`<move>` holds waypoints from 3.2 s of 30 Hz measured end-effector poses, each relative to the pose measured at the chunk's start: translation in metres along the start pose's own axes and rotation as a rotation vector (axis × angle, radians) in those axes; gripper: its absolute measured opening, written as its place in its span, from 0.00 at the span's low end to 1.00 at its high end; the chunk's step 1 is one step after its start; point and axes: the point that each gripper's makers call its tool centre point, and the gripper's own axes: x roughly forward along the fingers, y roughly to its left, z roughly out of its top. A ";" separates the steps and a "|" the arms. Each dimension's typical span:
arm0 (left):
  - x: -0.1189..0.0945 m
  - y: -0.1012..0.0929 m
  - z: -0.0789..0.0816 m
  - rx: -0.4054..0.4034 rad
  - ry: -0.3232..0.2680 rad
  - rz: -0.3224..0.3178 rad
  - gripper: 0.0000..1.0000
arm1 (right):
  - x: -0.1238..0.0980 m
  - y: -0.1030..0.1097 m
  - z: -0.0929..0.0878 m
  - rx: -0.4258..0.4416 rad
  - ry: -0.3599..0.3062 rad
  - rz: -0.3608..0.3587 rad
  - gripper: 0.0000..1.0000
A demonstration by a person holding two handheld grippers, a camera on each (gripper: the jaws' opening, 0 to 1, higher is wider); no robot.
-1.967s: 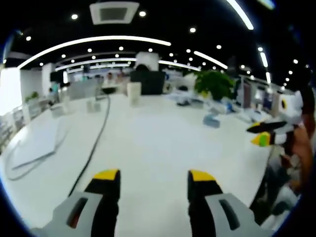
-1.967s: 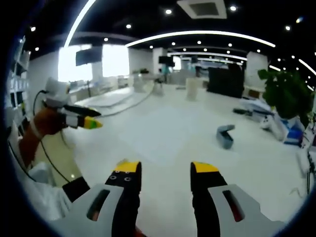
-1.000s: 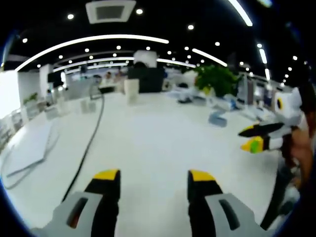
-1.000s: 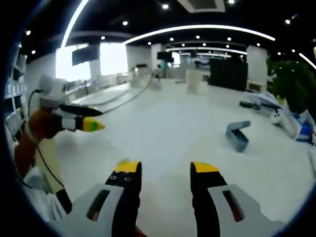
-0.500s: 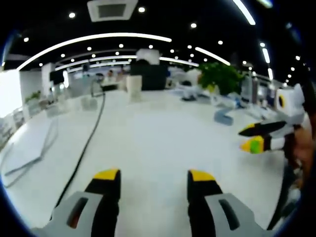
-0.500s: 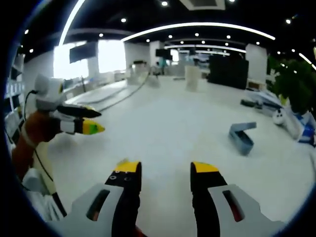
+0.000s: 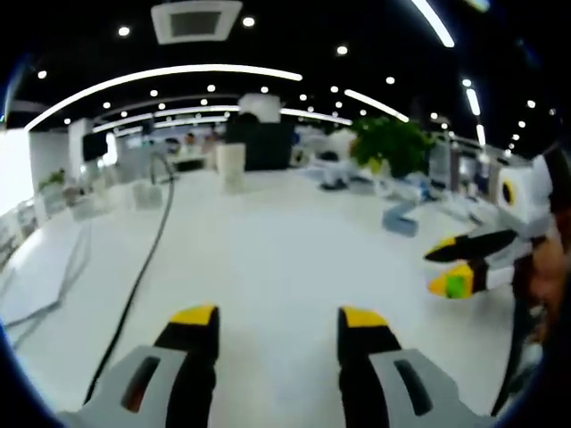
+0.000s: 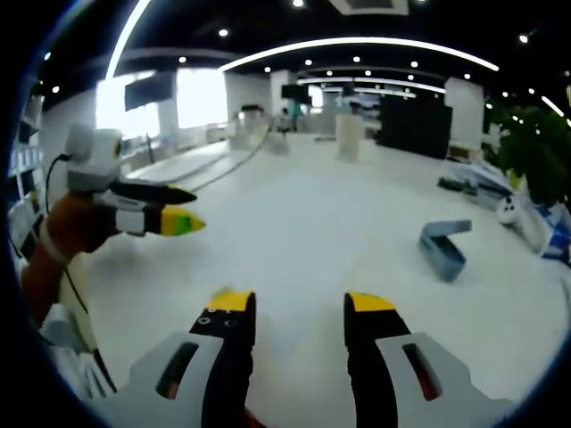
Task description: Pick up the paper insert the paper into the punch align the paper edges press the punch to punch holes
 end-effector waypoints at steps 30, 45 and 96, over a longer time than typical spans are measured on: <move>0.031 -0.025 0.000 0.031 -0.006 -0.103 0.55 | 0.014 0.003 -0.005 -0.007 0.040 0.002 0.42; 0.033 -0.027 -0.006 0.042 -0.036 -0.098 0.54 | 0.016 -0.003 -0.007 0.005 0.073 -0.039 0.41; 0.040 -0.021 -0.003 0.051 -0.066 -0.090 0.48 | 0.104 -0.002 0.048 0.317 -0.062 0.275 0.48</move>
